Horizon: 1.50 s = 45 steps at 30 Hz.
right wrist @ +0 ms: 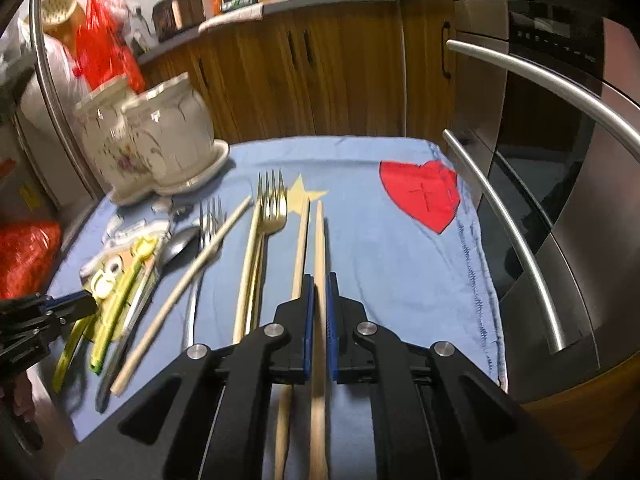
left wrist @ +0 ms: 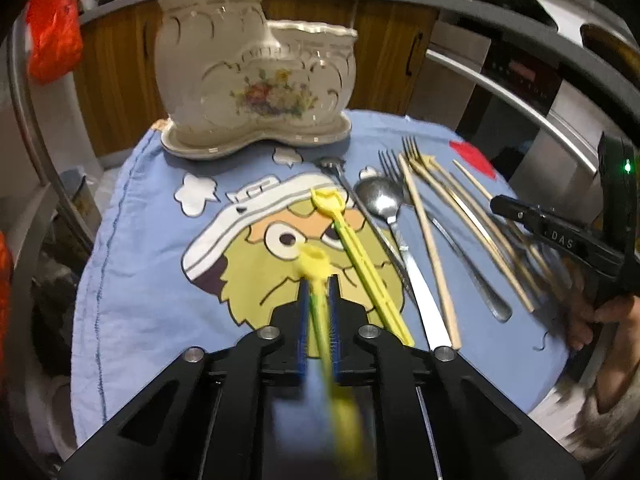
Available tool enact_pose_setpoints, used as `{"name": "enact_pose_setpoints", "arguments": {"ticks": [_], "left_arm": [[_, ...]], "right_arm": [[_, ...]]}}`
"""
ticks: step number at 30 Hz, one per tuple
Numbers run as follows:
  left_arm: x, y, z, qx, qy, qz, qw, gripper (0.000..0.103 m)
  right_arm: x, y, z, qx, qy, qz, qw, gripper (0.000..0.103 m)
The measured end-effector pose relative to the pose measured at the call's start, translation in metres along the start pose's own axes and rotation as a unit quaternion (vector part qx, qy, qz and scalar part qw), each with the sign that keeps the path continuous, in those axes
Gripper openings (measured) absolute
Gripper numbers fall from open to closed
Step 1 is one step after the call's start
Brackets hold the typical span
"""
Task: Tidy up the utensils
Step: 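Carry the yellow utensil with the left tool while the right tool carries the chopstick to the holder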
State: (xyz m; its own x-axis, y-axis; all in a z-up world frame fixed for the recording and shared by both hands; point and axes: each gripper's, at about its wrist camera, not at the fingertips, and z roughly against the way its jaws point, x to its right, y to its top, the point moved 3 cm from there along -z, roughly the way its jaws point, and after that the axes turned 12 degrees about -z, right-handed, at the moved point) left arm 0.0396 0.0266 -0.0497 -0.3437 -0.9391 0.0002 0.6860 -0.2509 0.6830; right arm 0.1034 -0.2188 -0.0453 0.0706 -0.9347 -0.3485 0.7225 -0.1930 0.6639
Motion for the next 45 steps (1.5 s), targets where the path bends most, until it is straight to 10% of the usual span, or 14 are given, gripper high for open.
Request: {"name": "enact_pose_setpoints", "arguments": {"ticks": [19,33,45], "left_arm": [[-0.02,0.018,0.05,0.096,0.0,0.022,0.9952,0.008],[-0.091,0.134,0.099,0.223,0.002,0.035,0.9741,0.008],[-0.134,0.209,0.064,0.291,0.034,0.059,0.9544,0.008]], "right_arm": [[-0.014,0.018,0.036,0.054,0.088,-0.032,0.994,0.006],[-0.111,0.122,0.027,0.078,0.178,-0.018,0.981,0.006],[-0.16,0.193,-0.029,0.124,0.235,-0.055,0.962,0.006]]}}
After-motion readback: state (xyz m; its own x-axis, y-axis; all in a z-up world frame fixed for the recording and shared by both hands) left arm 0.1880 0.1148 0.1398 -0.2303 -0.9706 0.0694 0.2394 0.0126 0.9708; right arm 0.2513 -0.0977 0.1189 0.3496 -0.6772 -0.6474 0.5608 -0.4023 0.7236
